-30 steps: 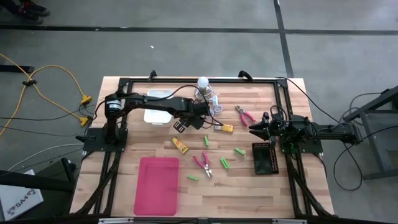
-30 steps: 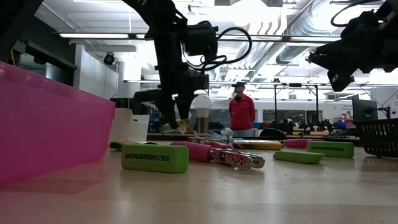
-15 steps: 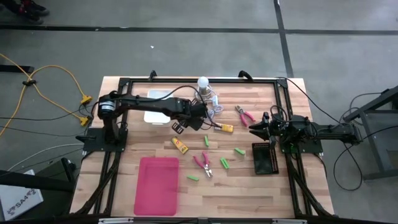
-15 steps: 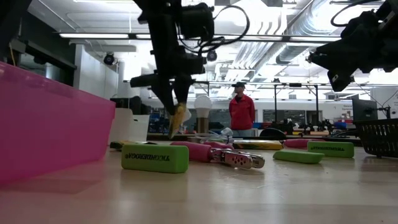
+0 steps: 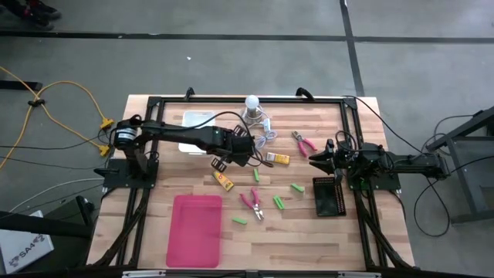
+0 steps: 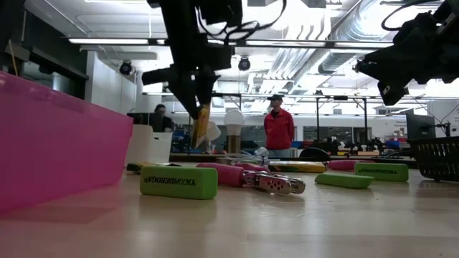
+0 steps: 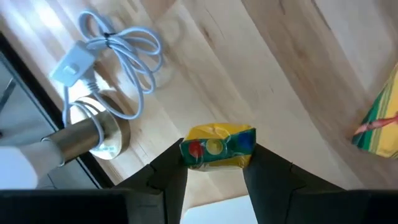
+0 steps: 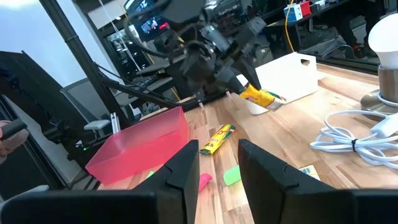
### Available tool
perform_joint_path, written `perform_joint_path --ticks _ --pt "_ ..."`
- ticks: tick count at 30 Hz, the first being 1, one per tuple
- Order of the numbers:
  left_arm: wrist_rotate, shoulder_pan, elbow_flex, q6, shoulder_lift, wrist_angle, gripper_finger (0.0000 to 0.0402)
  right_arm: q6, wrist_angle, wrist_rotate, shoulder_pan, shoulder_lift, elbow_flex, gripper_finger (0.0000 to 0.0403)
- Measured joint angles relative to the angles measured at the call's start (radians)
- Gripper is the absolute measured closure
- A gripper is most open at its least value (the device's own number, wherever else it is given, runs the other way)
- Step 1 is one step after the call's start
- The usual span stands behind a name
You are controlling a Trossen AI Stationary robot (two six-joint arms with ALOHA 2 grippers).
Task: Pick & Place School Supplies
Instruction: Put the top left crayon box into the pink bin
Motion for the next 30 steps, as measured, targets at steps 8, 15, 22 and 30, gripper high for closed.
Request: perform_joint_path --ticks 8,15,22,30 --pt "-0.002 -0.059 0.001 -0.092 -0.078 -0.027 0.0268 0.0 0.001 0.0 0.0 0.002 0.0 0.0302" --pt "-0.053 -0.149 0.001 -0.207 -0.138 -0.091 0.0269 0.0 0.001 0.0 0.0 0.002 0.0 0.0302" --pt "-0.125 -0.295 0.001 -0.379 -0.197 -0.188 0.0269 0.0 0.001 0.0 0.0 0.002 0.0 0.0302" --pt "-0.128 -0.5 0.001 -0.641 -0.213 -0.271 0.0269 0.0 0.002 0.0 0.0 0.002 0.0 0.0302"
